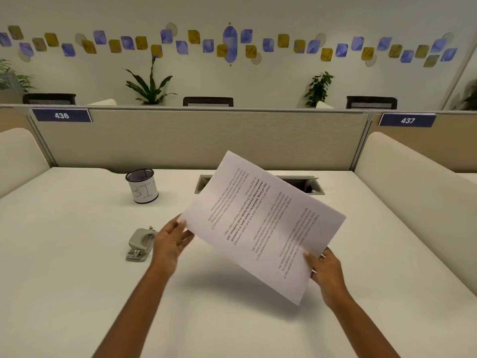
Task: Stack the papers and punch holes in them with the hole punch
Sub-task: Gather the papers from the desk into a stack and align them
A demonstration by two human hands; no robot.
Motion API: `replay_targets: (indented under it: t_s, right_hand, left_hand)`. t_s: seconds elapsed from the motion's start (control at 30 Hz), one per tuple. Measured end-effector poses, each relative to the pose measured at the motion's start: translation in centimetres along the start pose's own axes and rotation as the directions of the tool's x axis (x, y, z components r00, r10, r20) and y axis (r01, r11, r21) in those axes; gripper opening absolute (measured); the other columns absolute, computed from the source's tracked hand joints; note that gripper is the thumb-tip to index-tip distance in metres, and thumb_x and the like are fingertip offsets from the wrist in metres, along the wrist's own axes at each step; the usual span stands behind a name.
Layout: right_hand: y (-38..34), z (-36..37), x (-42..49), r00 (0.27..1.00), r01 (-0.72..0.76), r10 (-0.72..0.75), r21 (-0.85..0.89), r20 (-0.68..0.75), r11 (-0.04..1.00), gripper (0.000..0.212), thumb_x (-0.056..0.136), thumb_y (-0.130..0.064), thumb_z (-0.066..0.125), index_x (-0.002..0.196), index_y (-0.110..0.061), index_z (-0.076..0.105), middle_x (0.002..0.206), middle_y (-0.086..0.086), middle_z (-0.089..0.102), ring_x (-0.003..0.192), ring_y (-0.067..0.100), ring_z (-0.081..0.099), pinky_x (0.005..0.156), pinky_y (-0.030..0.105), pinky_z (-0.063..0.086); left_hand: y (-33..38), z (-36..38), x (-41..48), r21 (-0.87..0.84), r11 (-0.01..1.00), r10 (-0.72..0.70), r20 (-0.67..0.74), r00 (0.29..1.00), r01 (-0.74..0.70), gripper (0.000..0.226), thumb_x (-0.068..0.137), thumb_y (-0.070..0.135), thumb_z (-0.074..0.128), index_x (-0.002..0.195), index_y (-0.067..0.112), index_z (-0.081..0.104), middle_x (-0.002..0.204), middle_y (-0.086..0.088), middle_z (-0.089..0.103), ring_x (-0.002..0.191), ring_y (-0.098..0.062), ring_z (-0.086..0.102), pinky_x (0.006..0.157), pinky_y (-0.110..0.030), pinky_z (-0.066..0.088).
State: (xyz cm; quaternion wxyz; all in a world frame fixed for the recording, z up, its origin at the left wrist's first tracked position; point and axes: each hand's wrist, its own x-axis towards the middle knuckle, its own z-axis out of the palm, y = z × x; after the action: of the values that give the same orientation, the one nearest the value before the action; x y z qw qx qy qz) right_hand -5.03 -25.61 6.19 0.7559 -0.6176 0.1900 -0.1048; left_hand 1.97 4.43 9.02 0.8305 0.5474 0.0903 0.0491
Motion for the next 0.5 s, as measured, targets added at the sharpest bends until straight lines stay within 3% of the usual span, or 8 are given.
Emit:
replay_targets:
  t_s: [0.1,0.23,0.33,0.4,0.5]
  right_hand:
    - [-0.6,-1.1,0.2,0.998,0.054,-0.052,-0.072,0.027,0.996,0.021,0.088,0.002,0.052,0.096,-0.017,0.057,0.095,0.006,0.065,0.082,0.021,0.062,0.065,0.032,0.053]
    - [-1.3,-0.6,0.3,0.984,0.177,-0.172,-0.147,0.046,0.973,0.020,0.088,0.002,0.052,0.094,-0.016,0.060,0.093,0.006,0.066,0.078,0.019,0.064,0.055,0.019,0.056]
    - [-1.6,0.2,0.6,0.964,0.267,-0.263,-0.194,0.051,0.944,0.020,0.090,-0.001,0.050,0.104,-0.014,0.057,0.101,0.007,0.063,0.082,0.025,0.063,0.068,0.028,0.055]
    - [-1.7,0.7,0.7,0.951,0.310,-0.304,-0.212,0.060,0.927,0.020,0.091,-0.001,0.050,0.102,-0.016,0.057,0.102,0.008,0.063,0.087,0.030,0.061,0.075,0.037,0.054]
    - [-1.3,1.0,0.6,0.948,0.319,-0.315,-0.228,0.055,0.920,0.022,0.091,-0.001,0.049,0.098,-0.021,0.057,0.101,0.008,0.063,0.090,0.031,0.060,0.078,0.040,0.052]
  left_hand:
    - [1.2,-1.3,0.7,0.206,0.978,0.017,0.090,0.996,-0.035,0.021,0.091,0.010,0.049,0.108,0.018,0.058,0.085,0.006,0.069,0.069,-0.008,0.065,0.063,-0.019,0.054]
    - [1.7,-1.3,1.0,0.412,0.903,0.041,0.193,0.980,-0.118,0.023,0.088,0.002,0.052,0.107,0.010,0.062,0.066,0.014,0.075,0.058,-0.001,0.068,0.055,-0.011,0.055]
    - [1.6,-0.6,1.0,0.426,0.889,0.103,0.166,0.981,-0.166,0.018,0.089,0.006,0.051,0.101,0.011,0.064,0.079,0.006,0.074,0.062,-0.002,0.070,0.068,-0.022,0.059]
    - [1.3,0.1,0.7,0.406,0.903,0.103,0.107,0.989,-0.138,0.021,0.094,0.024,0.043,0.098,0.022,0.064,0.089,0.005,0.069,0.078,-0.011,0.067,0.081,-0.037,0.054]
    - [0.4,0.4,0.4,0.267,0.964,0.009,0.047,0.999,-0.021,0.058,0.094,0.050,0.009,0.127,0.024,0.048,0.113,0.002,0.056,0.103,-0.025,0.053,0.097,-0.047,0.042]
